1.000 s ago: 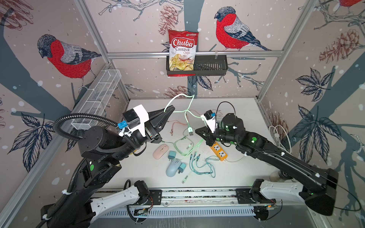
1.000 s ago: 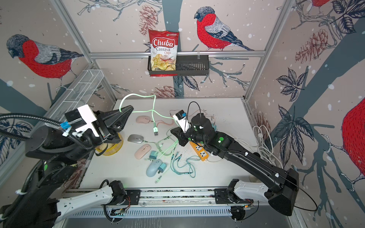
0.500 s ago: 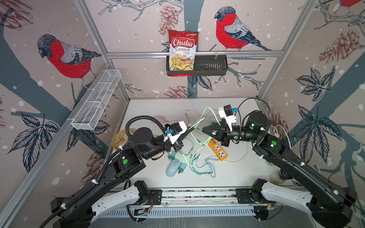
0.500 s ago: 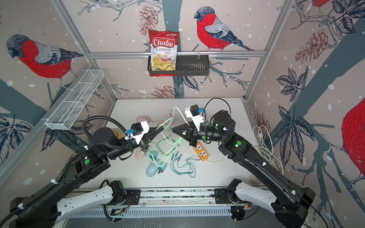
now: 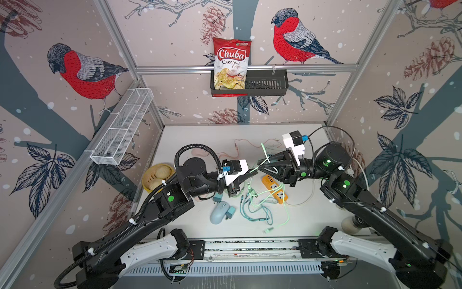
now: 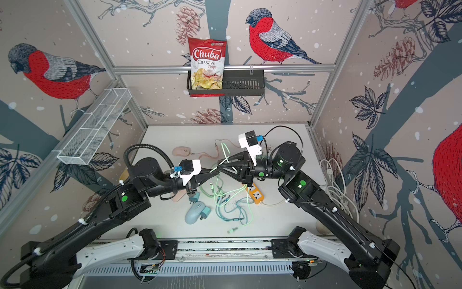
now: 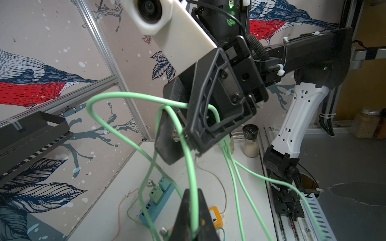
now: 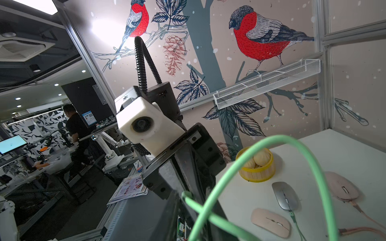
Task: Unplug the wireless mouse
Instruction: Adjust the power cord.
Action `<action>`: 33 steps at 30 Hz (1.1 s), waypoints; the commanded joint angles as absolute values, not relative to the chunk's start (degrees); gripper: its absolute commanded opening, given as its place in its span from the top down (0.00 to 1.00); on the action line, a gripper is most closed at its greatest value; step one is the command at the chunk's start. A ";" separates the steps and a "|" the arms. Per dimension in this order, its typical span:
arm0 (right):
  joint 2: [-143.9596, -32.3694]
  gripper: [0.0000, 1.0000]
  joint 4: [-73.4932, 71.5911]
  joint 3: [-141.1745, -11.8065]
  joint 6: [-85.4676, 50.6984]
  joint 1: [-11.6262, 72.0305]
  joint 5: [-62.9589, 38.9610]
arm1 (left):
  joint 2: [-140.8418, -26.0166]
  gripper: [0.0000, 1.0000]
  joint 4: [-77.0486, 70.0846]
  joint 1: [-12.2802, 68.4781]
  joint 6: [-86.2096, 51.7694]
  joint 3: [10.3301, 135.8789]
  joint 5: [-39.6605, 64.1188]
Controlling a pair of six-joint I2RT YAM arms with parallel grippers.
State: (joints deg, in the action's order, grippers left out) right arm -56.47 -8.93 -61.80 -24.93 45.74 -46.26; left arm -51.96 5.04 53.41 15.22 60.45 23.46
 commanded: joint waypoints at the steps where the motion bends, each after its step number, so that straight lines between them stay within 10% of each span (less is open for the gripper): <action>1: -56.83 0.74 -12.03 -61.82 -26.80 45.79 -46.32 | -51.95 1.00 1.67 53.35 15.03 60.18 26.72; 9: -57.74 0.79 -14.06 -61.87 -28.37 45.80 -45.45 | -53.41 1.00 2.11 53.35 14.76 59.33 30.15; 13: -57.94 0.99 -11.52 -63.19 -27.87 45.71 -42.32 | -53.67 1.00 3.23 53.35 15.66 59.16 29.40; 14: -58.08 1.00 -9.71 -63.94 -27.33 45.70 -41.18 | -53.41 0.86 3.49 53.35 15.90 59.15 28.26; 16: -58.12 1.00 -6.17 -65.53 -25.94 45.33 -39.44 | -52.46 0.09 3.30 53.35 15.25 58.77 23.85; 17: -58.09 1.00 -4.02 -66.55 -25.10 44.94 -38.48 | -51.50 0.01 3.21 53.35 15.03 58.42 20.59; 33: -53.32 1.00 29.37 -71.03 -21.45 39.42 3.59 | -43.37 0.03 -2.09 48.16 12.39 53.98 -6.41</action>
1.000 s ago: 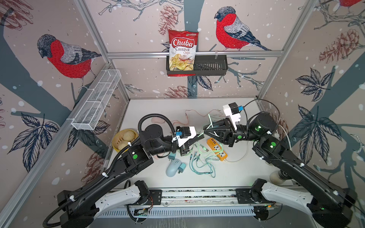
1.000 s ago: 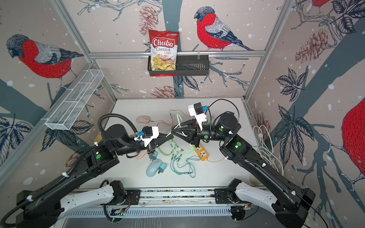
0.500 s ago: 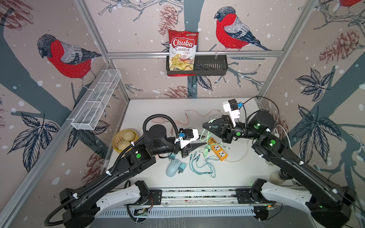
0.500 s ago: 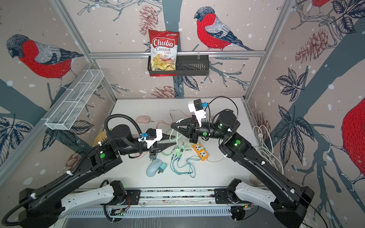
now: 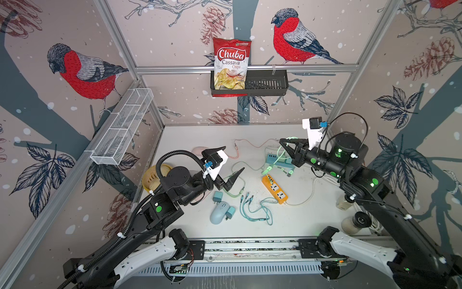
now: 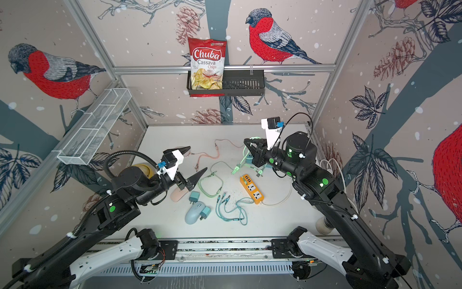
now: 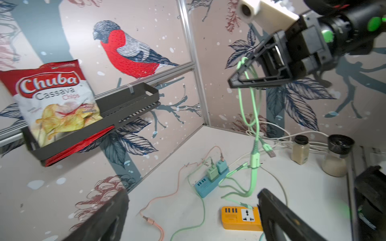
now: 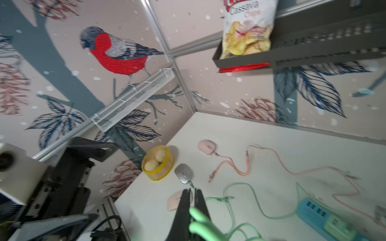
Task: Unplug the wireless mouse
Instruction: Adjust the power cord, then place the power cord at the center of the board.
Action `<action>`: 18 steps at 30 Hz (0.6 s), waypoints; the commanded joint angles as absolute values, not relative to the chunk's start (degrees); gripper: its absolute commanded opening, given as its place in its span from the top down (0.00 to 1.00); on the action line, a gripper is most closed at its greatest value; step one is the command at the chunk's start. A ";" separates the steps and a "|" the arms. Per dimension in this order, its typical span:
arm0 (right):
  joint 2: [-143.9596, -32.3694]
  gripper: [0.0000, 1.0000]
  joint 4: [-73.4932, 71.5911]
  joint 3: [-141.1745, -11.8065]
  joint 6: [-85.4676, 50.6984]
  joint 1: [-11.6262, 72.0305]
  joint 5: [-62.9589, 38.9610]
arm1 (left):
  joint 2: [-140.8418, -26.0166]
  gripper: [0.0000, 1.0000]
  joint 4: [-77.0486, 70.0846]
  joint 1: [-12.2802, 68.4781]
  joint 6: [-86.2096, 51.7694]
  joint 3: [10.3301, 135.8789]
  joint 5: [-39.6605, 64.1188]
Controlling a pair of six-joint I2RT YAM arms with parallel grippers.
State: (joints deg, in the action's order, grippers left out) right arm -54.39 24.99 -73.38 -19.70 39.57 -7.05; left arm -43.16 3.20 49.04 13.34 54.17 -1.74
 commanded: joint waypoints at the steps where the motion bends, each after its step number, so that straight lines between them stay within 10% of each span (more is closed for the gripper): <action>1: -52.65 1.00 29.28 -69.17 -22.28 39.30 5.29 | -43.68 0.03 -2.90 47.65 12.19 53.97 -7.17; 18: -46.93 1.00 22.33 -42.30 -26.31 27.13 11.11 | -45.79 0.03 -7.15 45.62 11.24 51.42 -2.64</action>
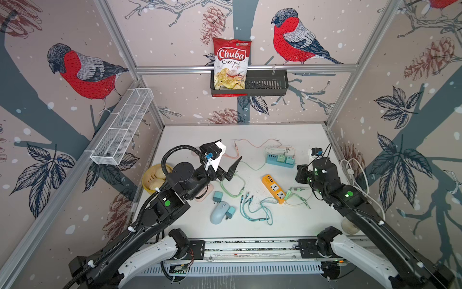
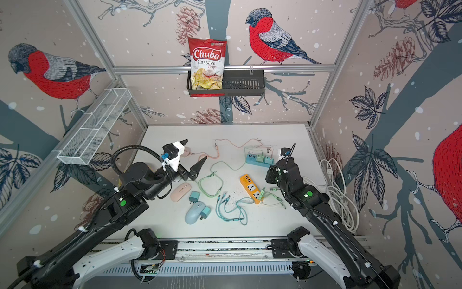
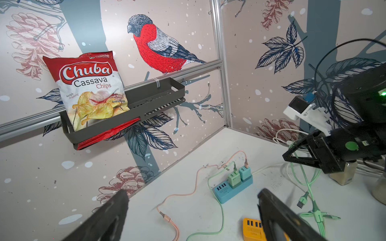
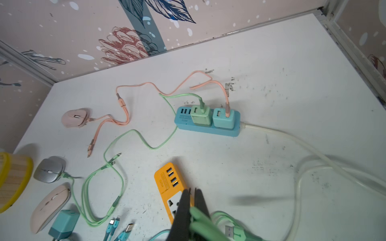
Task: Unplug the wireless mouse
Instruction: Place the power cord at the center of the board.
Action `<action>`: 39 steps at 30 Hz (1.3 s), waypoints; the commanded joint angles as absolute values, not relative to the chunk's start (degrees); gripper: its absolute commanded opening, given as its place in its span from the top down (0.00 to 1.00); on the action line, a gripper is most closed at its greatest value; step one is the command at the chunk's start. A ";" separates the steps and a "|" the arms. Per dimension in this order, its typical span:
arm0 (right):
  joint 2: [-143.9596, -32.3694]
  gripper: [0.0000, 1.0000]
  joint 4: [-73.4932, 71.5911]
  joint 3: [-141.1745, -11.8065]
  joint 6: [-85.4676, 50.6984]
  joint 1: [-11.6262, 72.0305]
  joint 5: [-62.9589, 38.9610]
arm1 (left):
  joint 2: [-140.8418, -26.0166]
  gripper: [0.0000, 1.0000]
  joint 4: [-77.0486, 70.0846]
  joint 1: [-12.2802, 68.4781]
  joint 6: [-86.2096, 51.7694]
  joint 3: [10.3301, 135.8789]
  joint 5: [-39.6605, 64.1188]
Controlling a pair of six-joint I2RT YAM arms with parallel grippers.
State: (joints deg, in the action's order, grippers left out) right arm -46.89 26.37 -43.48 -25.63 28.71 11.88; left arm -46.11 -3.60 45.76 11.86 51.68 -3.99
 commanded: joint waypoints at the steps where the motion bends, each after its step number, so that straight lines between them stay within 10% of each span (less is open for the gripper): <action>1: -47.17 1.00 21.84 -41.74 -26.19 26.08 10.82 | -45.70 0.03 -6.91 45.62 11.33 51.50 -2.51; 23: -60.65 1.00 12.51 -35.68 -31.93 14.76 -0.59 | -45.97 0.04 -5.98 45.62 11.99 51.15 -1.83; 28: -62.32 0.68 11.55 -33.43 -31.46 14.50 -2.22 | -46.49 0.04 -6.24 45.61 11.87 51.15 -1.10; 35: -70.34 0.67 10.14 -38.58 -28.06 13.63 -9.00 | -46.25 0.04 -6.37 45.62 11.26 50.98 -0.81; 39: -76.70 0.50 14.35 -43.75 -26.85 13.69 -10.06 | -45.24 0.04 -5.80 45.62 10.81 50.74 -0.82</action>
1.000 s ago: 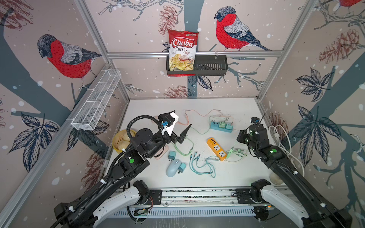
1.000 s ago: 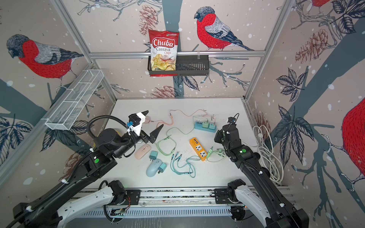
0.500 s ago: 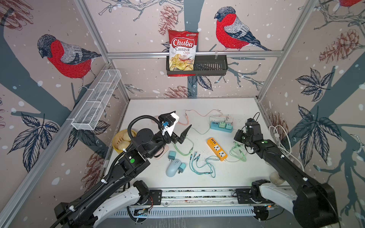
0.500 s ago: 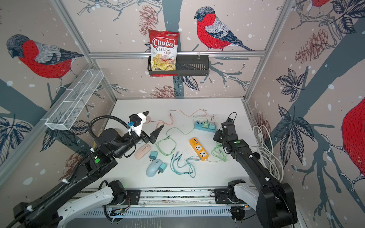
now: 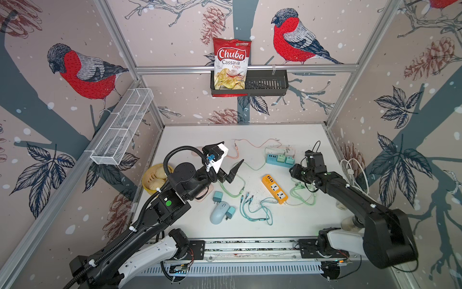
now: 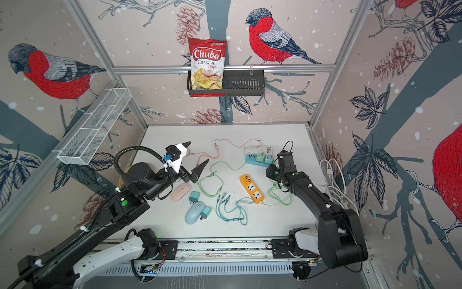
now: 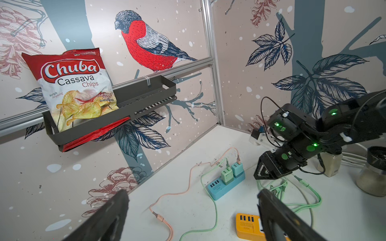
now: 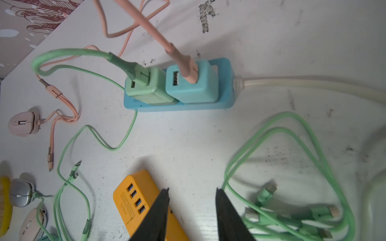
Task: Unplug the wireless mouse
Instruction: Place the power cord at the center of the board, then pick up the mouse from the center of the board.
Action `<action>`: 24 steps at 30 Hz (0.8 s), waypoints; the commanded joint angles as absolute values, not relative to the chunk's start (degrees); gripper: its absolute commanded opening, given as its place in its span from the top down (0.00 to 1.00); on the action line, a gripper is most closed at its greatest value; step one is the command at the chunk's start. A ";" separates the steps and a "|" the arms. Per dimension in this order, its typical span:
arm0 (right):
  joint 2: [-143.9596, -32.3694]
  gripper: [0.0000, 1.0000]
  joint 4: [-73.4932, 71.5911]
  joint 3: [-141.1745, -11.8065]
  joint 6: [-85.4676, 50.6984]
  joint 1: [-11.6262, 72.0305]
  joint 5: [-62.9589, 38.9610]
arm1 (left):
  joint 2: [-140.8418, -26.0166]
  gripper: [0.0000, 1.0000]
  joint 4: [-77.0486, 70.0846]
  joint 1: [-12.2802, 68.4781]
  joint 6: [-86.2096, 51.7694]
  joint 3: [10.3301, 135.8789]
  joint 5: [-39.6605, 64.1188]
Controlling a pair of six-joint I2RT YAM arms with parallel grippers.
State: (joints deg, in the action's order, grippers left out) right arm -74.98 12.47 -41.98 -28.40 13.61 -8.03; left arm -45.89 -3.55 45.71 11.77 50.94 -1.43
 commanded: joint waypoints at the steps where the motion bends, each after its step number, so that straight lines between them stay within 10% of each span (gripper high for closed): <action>1: -76.15 0.46 14.65 -43.65 -26.81 13.72 -9.44 | -44.86 0.04 -5.69 45.62 10.81 50.54 -0.95; 11: -62.77 0.28 22.24 -39.27 -31.41 13.63 1.13 | -51.62 0.04 2.43 43.07 8.96 56.66 -14.57; 24: -68.88 0.35 9.28 -48.39 -24.18 28.06 -17.99 | -69.73 0.10 10.99 16.96 -19.75 65.51 13.76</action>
State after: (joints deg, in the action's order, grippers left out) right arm -64.38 12.47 -45.04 -28.10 23.99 -14.33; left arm -68.64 10.79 17.61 -12.36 65.21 9.23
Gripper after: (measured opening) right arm 0.652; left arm 0.908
